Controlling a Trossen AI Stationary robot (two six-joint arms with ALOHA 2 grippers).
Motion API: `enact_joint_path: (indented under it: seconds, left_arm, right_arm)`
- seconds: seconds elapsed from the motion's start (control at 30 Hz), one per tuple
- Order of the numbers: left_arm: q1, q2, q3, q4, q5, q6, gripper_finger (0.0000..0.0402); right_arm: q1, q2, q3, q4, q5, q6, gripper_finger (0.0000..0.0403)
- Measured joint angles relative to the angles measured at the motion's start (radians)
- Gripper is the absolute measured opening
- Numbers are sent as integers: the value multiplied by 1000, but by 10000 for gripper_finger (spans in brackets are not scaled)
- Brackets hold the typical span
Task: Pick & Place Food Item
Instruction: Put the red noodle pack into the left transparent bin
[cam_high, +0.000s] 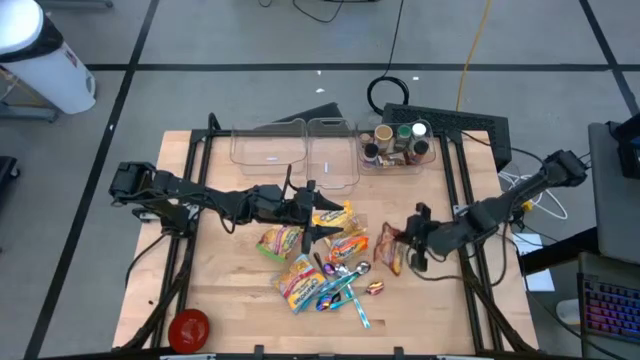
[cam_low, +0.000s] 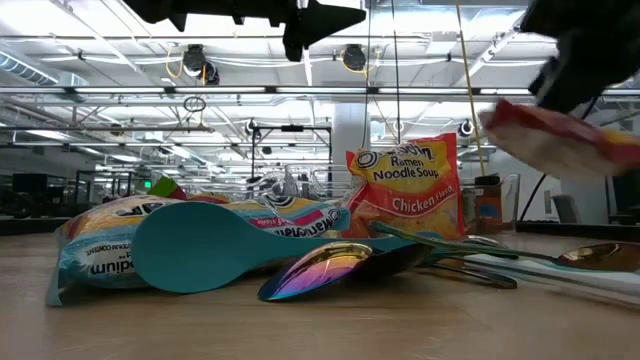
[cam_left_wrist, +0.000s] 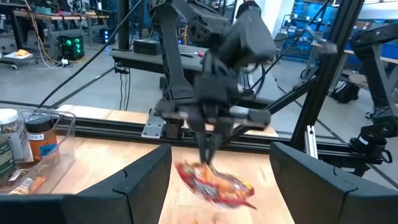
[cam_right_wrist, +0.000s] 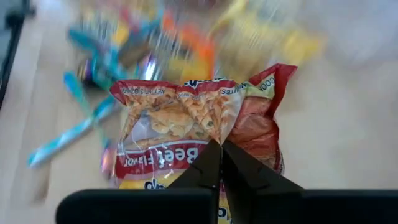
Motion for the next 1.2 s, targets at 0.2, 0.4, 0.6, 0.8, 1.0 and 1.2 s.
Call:
enact_joint_path:
  seconds: [0.2, 0.4, 0.6, 0.8, 1.0, 1.2]
  left_arm:
    - [0, 0, 0, 3, -26, 2, 273]
    - [0, 0, 0, 6, -130, 45, 274]
    - [0, 0, 0, 42, -140, 48, 273]
    - [0, 0, 0, 48, -155, 46, 274]
    - [0, 0, 0, 48, -213, 52, 273]
    - [0, 0, 0, 48, -244, 53, 273]
  right_arm:
    - [0, -94, 0, 163, 327, -195, 1]
    - [-6, -54, 0, 515, 585, -501, 1]
    - [-63, 91, 0, 788, 591, -697, 0]
    - [-110, 253, 0, 1116, 591, -880, 0]
    - [-124, 351, 0, 1322, 590, -998, 0]
    - [-124, 369, 0, 1336, 588, -1000, 0]
